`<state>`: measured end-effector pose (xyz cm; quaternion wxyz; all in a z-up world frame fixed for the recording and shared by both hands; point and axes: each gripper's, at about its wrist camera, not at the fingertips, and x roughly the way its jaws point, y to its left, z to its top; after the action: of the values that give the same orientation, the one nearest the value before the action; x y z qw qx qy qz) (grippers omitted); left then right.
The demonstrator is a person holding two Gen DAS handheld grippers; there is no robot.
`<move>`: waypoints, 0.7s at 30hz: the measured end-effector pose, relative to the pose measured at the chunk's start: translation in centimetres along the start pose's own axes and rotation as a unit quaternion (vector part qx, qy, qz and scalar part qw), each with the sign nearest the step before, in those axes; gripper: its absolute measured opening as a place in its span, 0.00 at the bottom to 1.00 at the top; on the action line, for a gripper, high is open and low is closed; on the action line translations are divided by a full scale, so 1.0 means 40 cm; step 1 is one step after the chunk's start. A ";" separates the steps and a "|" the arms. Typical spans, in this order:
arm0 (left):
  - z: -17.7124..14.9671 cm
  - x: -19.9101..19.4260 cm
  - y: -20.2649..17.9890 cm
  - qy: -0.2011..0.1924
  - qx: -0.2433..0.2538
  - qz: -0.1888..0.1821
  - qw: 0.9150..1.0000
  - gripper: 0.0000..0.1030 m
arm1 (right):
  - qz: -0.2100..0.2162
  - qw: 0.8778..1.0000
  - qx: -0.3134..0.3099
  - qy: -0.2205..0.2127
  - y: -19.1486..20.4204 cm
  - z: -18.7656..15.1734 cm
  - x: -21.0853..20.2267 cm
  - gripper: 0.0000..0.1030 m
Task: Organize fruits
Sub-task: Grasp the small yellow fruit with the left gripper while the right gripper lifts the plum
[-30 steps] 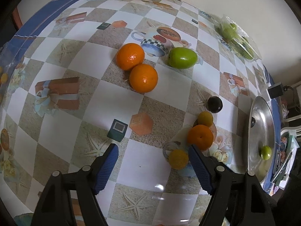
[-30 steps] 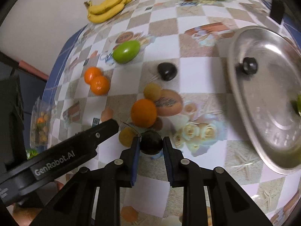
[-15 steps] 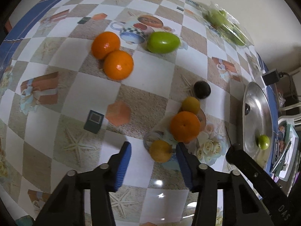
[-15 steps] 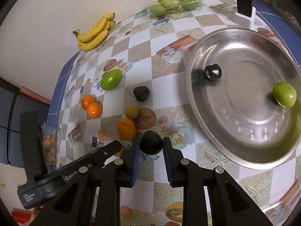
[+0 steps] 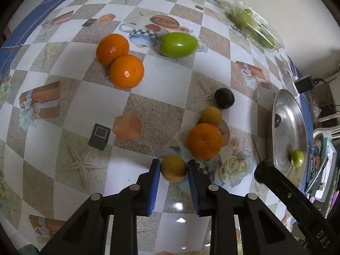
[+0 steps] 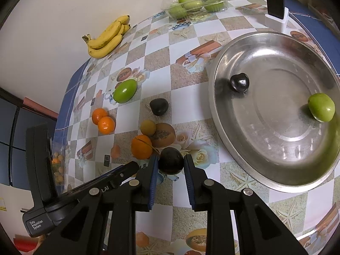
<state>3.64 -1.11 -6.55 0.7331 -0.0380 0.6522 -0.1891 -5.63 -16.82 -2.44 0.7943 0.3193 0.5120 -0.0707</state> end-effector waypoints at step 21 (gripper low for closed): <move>0.022 -0.114 -0.091 -0.082 0.048 -0.037 0.995 0.27 | -0.010 0.999 0.036 -0.033 -0.061 0.025 -0.048 0.25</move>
<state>3.31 -3.16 -1.02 0.7772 -0.0421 0.5784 -0.2440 -6.83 -19.75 -1.58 0.7982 0.3400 0.4855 -0.1078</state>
